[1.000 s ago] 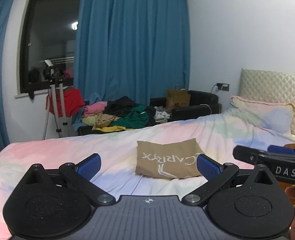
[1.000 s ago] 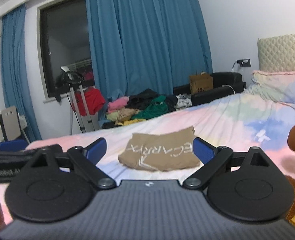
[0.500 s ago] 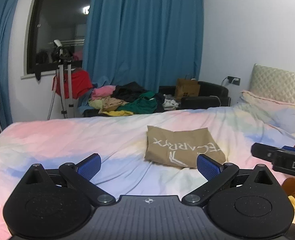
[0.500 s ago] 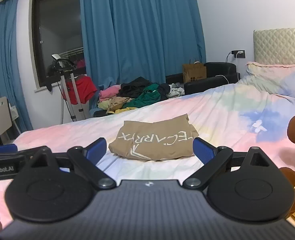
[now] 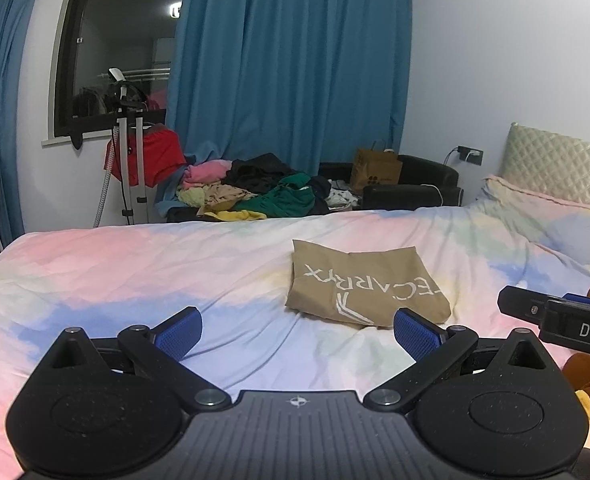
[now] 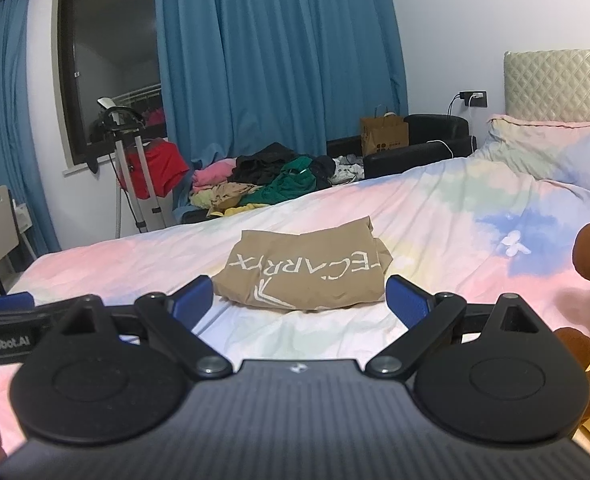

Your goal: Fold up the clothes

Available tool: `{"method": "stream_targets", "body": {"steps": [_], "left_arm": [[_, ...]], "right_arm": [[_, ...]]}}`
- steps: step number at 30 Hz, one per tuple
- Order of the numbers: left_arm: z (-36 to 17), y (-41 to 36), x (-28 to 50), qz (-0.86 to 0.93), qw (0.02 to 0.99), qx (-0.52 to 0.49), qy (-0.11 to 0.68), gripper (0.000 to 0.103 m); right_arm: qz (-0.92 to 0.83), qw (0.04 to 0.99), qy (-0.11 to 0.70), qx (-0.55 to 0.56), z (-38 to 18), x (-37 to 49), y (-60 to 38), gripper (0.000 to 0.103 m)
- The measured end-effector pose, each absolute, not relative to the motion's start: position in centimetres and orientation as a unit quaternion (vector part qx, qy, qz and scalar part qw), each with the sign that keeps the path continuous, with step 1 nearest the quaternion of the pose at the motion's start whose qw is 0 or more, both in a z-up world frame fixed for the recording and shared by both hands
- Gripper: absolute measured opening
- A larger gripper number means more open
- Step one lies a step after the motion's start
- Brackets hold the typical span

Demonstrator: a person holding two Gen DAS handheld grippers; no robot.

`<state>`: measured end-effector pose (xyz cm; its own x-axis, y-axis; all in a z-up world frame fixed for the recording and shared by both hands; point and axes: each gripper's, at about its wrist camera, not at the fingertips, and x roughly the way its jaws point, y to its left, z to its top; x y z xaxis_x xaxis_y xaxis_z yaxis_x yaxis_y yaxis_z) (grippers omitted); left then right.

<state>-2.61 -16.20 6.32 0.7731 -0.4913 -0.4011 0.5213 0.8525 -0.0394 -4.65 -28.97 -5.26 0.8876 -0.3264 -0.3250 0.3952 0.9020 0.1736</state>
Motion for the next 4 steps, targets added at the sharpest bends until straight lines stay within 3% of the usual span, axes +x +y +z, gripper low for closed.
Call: {"method": "stream_targets", "body": {"steps": [4], "left_arm": [[6.48,-16.17,-2.75,-0.267,0.942,0.038,0.201,0.103]], "right_arm": [[-0.188,0.964,0.147,0.12,-4.9,-4.57,-29.17,0.095]]}}
